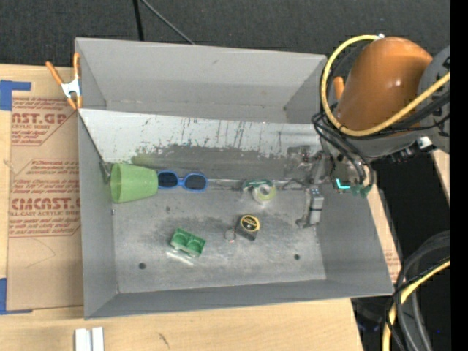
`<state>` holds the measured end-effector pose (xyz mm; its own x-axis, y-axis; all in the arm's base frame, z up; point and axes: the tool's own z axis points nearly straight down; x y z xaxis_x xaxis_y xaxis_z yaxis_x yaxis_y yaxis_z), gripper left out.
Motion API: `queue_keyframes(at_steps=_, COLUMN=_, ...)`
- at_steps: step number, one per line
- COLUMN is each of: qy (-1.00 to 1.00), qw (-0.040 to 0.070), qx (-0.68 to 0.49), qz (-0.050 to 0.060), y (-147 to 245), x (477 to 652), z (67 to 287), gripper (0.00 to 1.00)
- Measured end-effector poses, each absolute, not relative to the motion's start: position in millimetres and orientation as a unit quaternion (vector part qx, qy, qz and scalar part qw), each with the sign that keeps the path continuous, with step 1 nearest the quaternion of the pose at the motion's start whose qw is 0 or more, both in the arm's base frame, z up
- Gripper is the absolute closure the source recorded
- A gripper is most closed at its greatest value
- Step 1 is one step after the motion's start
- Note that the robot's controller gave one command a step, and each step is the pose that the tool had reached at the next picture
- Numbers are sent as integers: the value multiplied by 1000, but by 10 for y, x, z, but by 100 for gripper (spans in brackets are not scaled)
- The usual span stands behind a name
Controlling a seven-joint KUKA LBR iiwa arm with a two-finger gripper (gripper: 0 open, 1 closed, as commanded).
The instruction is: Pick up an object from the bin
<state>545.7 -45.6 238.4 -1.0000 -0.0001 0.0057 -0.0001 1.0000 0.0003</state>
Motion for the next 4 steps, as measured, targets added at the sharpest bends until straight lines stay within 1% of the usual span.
queue_keyframes(at_steps=1, qy=-999, qw=4, qx=47, qz=-1, y=-103, x=4986, z=859, gripper=0)
queue_keyframes(at_steps=2, qy=-999, qw=0, qx=47, qz=0, y=-110, x=5012, z=902, gripper=0)
queue_keyframes(at_steps=3, qy=-1000, qw=-1, qx=6, qz=0, y=-404, x=5704, z=794, gripper=0)
queue_keyframes(at_steps=4, qy=-1000, qw=1, qx=17, qz=-1, y=-114, x=5481, z=691, gripper=0)
